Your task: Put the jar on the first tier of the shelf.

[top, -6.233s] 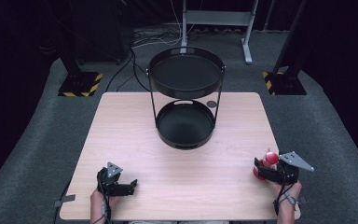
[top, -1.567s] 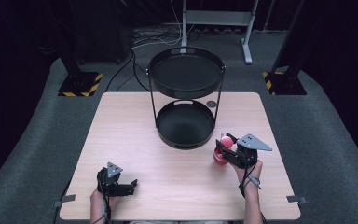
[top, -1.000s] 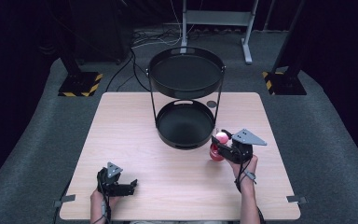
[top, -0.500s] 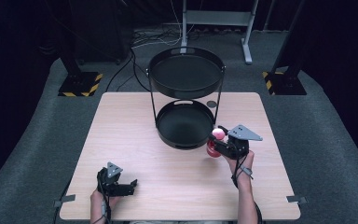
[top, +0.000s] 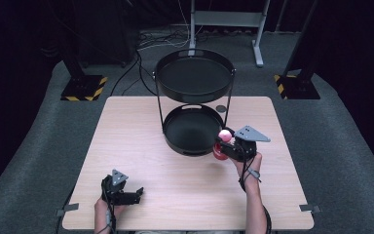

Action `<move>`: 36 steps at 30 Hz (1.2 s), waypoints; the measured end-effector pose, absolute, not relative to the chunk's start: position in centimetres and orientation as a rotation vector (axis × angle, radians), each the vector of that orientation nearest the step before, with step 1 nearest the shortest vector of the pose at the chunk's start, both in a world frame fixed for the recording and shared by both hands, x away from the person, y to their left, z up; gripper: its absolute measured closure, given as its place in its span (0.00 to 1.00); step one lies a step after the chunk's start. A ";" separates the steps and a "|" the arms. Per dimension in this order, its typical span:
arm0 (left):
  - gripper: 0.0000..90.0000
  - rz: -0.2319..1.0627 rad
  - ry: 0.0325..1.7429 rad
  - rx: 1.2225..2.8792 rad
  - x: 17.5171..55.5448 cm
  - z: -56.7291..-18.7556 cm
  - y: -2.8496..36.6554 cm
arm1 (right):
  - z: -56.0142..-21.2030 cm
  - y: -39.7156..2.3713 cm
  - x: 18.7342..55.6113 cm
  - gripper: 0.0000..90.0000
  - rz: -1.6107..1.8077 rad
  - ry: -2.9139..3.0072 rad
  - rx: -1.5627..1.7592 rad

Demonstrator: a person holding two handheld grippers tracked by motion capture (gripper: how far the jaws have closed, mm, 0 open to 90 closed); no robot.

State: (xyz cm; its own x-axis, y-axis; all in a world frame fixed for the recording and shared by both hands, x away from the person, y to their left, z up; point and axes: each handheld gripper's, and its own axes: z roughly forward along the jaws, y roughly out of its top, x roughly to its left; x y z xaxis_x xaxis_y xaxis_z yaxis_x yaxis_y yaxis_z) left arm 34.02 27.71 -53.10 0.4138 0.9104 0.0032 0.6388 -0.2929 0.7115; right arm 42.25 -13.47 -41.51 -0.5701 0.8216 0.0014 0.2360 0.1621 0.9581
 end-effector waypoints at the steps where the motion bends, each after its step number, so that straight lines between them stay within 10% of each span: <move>1: 0.02 0.551 1.310 2.036 34.0 -53.1 27.7 | -41.5 -13.4 42.3 0.54 1.423 1.910 0.998; 36: 0.02 0.551 1.309 2.036 34.0 -53.1 27.7 | -40.2 -11.1 45.3 0.54 1.432 1.917 0.975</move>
